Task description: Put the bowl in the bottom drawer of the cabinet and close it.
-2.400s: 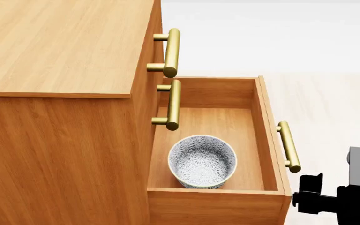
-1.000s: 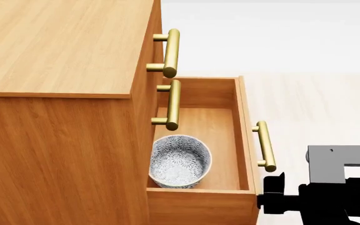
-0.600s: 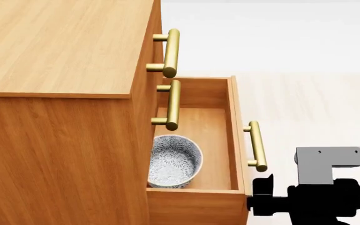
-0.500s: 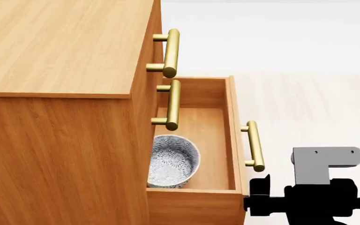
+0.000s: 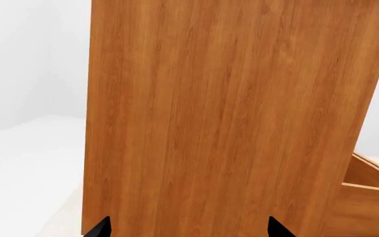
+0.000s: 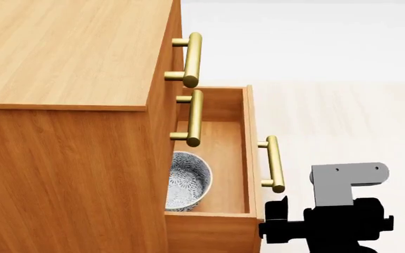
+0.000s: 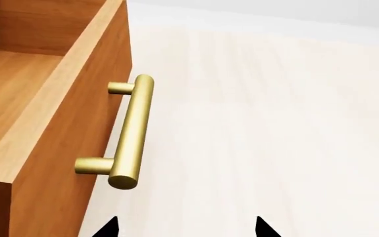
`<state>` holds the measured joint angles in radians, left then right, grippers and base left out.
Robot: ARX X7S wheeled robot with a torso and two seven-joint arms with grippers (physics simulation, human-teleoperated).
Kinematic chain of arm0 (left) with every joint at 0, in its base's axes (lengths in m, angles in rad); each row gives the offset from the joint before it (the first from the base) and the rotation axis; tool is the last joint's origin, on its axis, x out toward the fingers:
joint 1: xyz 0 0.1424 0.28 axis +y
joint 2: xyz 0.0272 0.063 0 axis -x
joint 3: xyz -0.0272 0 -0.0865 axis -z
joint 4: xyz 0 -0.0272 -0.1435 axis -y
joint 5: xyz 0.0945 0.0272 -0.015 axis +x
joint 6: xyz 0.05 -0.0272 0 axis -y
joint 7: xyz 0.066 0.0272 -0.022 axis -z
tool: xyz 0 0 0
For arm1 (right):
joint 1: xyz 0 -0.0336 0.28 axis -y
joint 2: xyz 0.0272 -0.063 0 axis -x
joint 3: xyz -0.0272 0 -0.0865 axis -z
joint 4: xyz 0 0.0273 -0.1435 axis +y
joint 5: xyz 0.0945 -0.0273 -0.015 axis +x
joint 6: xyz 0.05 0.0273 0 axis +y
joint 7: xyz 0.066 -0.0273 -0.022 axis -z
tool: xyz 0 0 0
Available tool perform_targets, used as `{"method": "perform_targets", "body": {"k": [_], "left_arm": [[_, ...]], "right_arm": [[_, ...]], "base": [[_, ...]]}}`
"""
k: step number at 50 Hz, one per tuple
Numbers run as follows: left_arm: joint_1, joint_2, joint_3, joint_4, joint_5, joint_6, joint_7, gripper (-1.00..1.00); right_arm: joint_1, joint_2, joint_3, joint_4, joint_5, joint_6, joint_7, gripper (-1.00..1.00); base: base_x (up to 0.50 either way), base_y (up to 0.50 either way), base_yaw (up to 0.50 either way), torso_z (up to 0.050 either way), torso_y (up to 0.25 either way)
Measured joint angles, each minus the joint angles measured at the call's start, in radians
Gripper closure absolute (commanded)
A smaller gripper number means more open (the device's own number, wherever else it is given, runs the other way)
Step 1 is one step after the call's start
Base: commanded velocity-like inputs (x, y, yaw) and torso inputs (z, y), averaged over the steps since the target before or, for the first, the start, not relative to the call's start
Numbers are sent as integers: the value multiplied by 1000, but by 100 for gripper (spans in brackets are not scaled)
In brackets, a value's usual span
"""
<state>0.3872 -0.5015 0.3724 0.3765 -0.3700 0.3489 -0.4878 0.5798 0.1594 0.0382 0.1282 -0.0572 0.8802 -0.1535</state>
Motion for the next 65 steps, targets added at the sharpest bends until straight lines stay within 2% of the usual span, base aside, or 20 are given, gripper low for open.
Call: {"method": "perform_targets", "body": {"k": [65], "left_arm": [[0, -7, 4, 1, -12, 11, -2, -100]], "right_arm": [[25, -75, -92, 56, 83, -8, 33, -100]], "base": [[0, 0, 0, 0, 0]]}}
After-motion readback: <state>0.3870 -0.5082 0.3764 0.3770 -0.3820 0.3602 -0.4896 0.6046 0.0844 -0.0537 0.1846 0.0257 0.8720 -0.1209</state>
